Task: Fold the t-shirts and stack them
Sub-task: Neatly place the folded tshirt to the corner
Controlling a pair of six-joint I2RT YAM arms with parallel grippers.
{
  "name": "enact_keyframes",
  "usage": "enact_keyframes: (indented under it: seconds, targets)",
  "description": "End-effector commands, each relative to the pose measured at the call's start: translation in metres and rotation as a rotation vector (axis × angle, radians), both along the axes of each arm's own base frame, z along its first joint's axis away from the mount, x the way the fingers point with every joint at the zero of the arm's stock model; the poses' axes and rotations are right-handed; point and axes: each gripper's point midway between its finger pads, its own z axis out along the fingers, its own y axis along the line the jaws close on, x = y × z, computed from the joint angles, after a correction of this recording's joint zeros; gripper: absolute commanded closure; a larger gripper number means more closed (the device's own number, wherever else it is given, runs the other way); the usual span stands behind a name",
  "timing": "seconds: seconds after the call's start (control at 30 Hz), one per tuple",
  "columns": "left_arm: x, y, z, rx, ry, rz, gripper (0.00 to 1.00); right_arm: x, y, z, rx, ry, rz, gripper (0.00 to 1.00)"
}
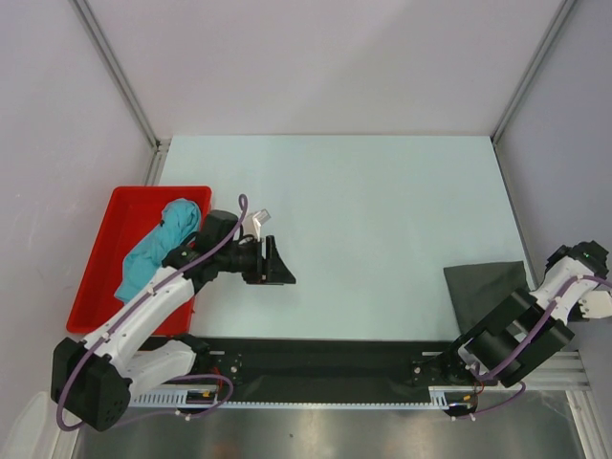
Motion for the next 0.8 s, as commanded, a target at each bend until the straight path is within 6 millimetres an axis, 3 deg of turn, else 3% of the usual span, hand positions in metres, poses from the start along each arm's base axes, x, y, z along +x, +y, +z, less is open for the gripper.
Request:
enact_keyframes:
  seconds: [0.0,0.27,0.53,0.57,0.63,0.67,0.73,0.77]
  targets:
    - [0.003,-0.004,0.005,-0.040,-0.038,-0.039,0.43,-0.015,-0.013,0.014,-0.077,0.037,-0.090,1.00]
    - [0.007,0.004,-0.005,-0.040,-0.009,-0.039,0.43,-0.017,-0.013,-0.008,-0.055,0.007,-0.109,1.00]
    - [0.014,0.005,-0.009,-0.046,0.000,-0.034,0.43,-0.016,-0.015,-0.011,-0.061,0.004,-0.112,1.00]
    - [0.014,0.004,-0.009,-0.047,0.005,-0.037,0.43,-0.022,-0.012,-0.009,-0.055,0.026,-0.119,0.82]
    - [0.015,0.004,-0.008,-0.047,0.004,-0.040,0.43,-0.025,-0.015,-0.001,-0.063,0.031,-0.132,0.60]
    - [0.015,0.003,-0.008,-0.049,0.006,-0.040,0.43,-0.027,-0.013,0.002,-0.056,0.042,-0.133,0.44]
    - [0.015,0.003,-0.009,-0.053,0.010,-0.038,0.43,-0.027,-0.016,0.015,-0.091,0.038,-0.140,0.33]
    - [0.014,0.003,-0.010,-0.052,0.014,-0.038,0.43,-0.031,-0.014,0.018,-0.097,0.055,-0.148,0.19]
